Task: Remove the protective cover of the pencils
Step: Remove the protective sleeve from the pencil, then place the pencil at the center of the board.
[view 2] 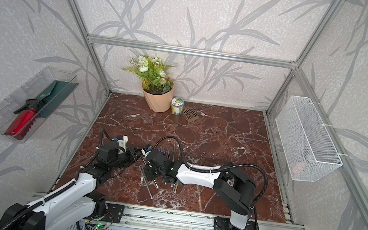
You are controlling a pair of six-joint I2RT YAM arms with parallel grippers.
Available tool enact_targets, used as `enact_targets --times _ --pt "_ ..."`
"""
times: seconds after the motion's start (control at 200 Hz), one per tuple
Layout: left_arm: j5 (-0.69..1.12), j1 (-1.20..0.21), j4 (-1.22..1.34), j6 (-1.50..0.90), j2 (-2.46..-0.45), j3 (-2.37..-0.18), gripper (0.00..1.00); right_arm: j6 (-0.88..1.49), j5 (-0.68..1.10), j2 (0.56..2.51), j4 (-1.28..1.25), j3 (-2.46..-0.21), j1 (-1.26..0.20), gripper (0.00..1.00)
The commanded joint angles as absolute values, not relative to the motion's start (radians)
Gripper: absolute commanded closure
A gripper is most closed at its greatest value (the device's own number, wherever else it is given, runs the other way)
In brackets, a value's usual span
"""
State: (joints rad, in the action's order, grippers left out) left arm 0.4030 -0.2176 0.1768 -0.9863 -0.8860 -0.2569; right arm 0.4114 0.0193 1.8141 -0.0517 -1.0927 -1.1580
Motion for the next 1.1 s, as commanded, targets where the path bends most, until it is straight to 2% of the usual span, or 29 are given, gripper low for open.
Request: enact_targets --times 0.0,0.24,0.535,0.675,1.095 --pt "0.332 -0.204 0.197 -0.974 -0.89 -0.259 1.0 0.407 0.035 1.774 -0.017 -1.048 -1.179 1.0" --pt "0.303 -0.204 0.19 -0.973 -0.903 -0.261 1.0 0.414 0.037 1.784 -0.037 -1.029 -1.183 1.0" --pt "0.154 -0.198 0.06 -0.955 -0.925 -0.341 1.0 0.427 0.028 1.793 -0.062 -1.006 -1.2 1.0" --pt "0.132 -0.198 0.092 -0.966 -0.948 -0.359 1.0 0.437 0.001 1.792 -0.058 -1.0 -1.2 1.0" --pt "0.198 -0.209 0.066 -0.896 -1.255 -0.524 1.0 0.479 -0.063 1.908 0.112 -1.135 -1.199 1.0"
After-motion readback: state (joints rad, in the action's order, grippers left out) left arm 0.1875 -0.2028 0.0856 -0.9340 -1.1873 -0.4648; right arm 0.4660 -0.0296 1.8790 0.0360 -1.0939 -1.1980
